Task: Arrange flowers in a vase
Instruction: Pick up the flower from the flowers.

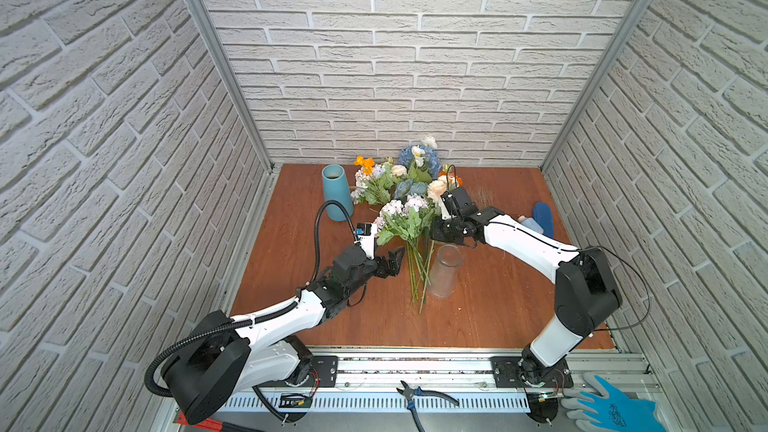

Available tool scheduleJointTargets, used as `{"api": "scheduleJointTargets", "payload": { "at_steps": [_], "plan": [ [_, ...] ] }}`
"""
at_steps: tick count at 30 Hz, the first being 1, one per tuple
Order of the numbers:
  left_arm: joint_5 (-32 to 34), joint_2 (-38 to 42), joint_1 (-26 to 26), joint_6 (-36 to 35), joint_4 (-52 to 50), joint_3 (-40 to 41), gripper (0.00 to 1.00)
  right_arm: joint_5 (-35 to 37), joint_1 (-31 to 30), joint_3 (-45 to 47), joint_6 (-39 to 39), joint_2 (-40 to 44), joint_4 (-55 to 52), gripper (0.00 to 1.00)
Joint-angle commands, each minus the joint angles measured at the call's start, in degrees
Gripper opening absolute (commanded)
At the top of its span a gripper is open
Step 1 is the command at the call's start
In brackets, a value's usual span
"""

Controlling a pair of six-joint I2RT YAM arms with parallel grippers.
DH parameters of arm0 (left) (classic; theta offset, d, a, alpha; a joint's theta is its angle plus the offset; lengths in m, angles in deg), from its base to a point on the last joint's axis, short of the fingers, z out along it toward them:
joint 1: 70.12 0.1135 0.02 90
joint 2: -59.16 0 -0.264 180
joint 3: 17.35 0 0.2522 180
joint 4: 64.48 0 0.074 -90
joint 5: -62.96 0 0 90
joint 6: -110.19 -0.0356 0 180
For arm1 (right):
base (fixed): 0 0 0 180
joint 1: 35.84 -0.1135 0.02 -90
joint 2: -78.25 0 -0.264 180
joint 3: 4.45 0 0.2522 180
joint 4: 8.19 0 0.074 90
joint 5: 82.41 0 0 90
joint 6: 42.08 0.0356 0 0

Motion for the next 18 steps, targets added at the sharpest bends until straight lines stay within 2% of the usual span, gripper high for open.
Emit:
{"api": "scheduleJointTargets", "payload": {
  "at_steps": [1, 10, 18],
  "plan": [
    [0.75, 0.23, -0.39, -0.26, 1.49, -0.78, 0.98, 3.02, 0.34, -2.95, -3.85, 2.90, -0.92, 0.06],
    [0.80, 0.45, -0.48, -0.07, 1.13, -0.60, 0.98, 7.73, 1.34, -8.74, -9.06, 3.32, 0.70, 0.07],
    [0.67, -0.09, -0.49, -0.82, 1.13, -1.58, 0.98, 13.41, 1.84, -13.93, -17.28, 6.45, 5.24, 0.06]
  ]
}}
